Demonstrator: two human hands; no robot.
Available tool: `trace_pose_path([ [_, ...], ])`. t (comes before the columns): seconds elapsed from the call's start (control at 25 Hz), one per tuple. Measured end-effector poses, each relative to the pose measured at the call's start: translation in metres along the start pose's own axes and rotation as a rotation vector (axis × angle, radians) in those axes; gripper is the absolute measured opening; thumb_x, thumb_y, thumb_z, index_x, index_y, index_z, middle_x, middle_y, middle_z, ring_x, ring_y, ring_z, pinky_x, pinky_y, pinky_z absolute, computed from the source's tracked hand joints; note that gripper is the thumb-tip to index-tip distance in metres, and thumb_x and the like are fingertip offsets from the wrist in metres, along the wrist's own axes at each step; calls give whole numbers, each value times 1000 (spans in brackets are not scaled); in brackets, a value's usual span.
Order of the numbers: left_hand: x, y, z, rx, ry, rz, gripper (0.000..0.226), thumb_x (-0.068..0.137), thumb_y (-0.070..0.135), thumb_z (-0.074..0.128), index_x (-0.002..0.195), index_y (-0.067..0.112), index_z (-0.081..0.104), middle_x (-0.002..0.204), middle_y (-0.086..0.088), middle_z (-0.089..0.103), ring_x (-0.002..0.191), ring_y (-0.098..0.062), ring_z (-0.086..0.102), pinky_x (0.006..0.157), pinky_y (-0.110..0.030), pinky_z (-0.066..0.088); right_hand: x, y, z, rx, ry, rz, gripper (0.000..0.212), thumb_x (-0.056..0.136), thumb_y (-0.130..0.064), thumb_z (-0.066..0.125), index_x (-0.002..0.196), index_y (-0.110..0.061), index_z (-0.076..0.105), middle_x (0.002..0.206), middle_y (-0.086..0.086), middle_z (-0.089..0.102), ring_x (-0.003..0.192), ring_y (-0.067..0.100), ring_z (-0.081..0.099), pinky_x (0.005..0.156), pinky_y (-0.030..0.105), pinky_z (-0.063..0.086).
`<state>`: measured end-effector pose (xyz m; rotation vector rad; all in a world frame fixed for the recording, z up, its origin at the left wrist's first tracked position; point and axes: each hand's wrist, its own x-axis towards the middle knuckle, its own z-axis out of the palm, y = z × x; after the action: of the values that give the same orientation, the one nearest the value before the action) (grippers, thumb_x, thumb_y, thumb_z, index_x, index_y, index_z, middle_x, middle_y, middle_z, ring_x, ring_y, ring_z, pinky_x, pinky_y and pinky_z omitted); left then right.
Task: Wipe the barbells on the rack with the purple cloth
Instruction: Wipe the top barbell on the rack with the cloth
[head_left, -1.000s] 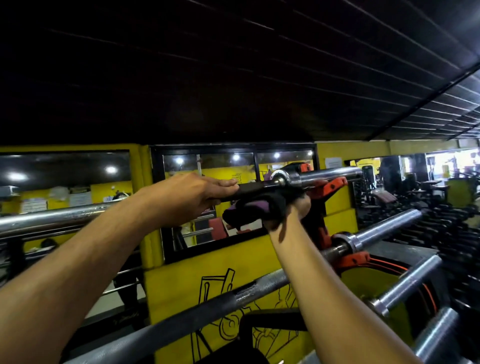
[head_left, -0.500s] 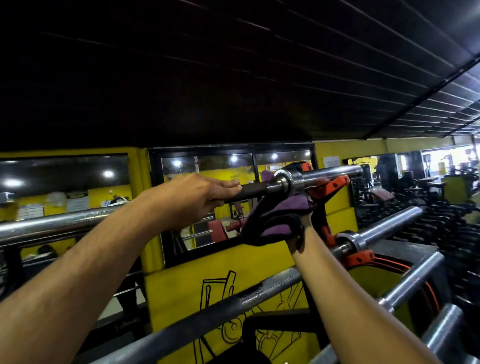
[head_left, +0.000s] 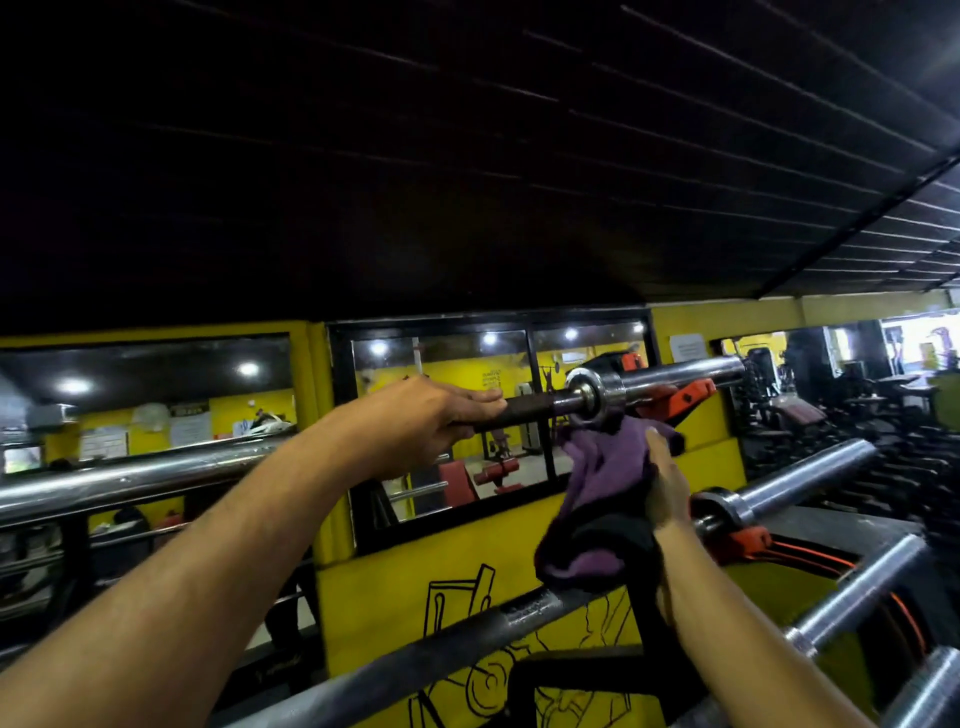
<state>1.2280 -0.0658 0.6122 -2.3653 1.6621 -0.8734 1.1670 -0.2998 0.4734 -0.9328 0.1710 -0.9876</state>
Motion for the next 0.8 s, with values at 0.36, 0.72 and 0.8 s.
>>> trace_pose_path([
  [0.36,-7,0,-1,42,32,8,53,102,18,53,149,37,39,152,22,39,126,-9,55,104,-34,48,21,-39,75,-1356,-183,-981,41,103,-45,30,128,-19,50,117,4,66,115,24,57,112,43,30],
  [0.72,-17,-6,5,50,100,9,54,102,17,53,149,38,38,153,19,38,135,-9,48,108,-29,41,-6,-5,47,-948,-187,-953,51,104,-47,33,132,-10,54,129,8,60,132,20,49,116,50,36],
  [0.8,-14,-6,5,35,115,12,54,101,17,53,149,38,38,152,23,36,136,-7,45,108,-26,39,-8,27,32,-730,-240,-882,50,104,-48,33,143,-19,46,141,4,55,137,18,48,115,46,40],
])
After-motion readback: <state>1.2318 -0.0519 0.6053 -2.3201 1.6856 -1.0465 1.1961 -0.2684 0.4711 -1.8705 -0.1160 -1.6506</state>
